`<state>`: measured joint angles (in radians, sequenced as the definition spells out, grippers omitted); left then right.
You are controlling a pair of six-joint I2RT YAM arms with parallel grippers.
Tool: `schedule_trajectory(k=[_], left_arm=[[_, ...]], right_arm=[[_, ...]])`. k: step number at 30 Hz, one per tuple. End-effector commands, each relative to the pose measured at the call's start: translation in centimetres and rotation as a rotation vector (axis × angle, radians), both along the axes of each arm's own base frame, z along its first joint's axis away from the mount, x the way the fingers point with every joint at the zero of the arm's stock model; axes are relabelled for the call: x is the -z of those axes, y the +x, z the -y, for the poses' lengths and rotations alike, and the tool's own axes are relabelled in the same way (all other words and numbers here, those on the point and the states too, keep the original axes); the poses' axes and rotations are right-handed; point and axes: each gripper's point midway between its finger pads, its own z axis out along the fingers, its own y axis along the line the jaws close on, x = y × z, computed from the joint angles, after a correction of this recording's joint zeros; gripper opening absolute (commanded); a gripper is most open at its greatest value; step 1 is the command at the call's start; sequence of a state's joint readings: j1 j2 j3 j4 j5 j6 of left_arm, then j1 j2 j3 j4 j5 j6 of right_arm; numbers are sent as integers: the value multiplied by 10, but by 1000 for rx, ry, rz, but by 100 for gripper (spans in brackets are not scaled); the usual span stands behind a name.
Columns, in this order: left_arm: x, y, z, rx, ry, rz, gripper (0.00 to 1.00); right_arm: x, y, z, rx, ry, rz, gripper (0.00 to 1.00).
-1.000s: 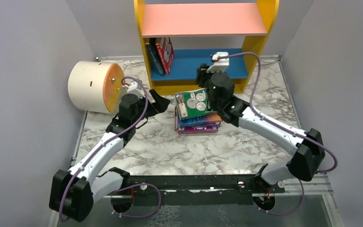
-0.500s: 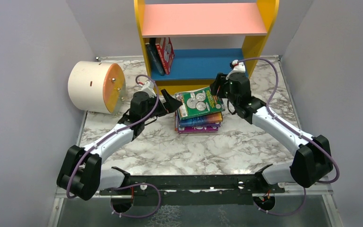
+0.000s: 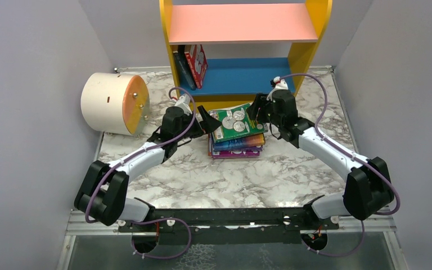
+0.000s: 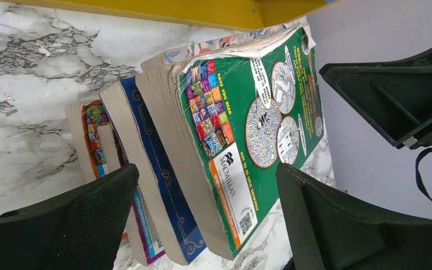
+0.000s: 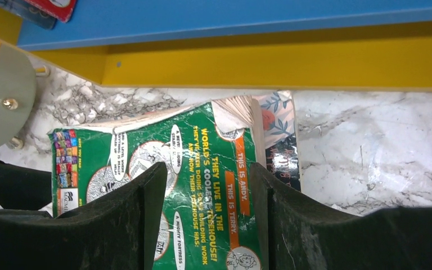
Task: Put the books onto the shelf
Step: Pick up the book from the center of the board.
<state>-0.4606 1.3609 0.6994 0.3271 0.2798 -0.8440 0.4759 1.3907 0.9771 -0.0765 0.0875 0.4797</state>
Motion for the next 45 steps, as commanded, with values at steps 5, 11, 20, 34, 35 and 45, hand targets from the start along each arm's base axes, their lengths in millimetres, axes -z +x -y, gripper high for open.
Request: schedule_trajectory(k=[5, 11, 20, 34, 35, 45], left_arm=[[-20, 8, 12, 24, -32, 56, 87], [-18, 10, 15, 28, -32, 52, 87], [-12, 11, 18, 36, -26, 42, 87], [-20, 10, 19, 44, -40, 62, 87], [-19, 10, 19, 44, -40, 61, 87], [-39, 2, 6, 4, -74, 111, 52]], right_arm=[[19, -6, 3, 9, -2, -56, 55], [25, -10, 0, -10, 2, -74, 55], [37, -24, -8, -81, 19, -106, 54], [22, -39, -43, -223, 65, -77, 52], [22, -39, -45, -226, 65, -78, 52], [18, -44, -59, -291, 67, -51, 51]])
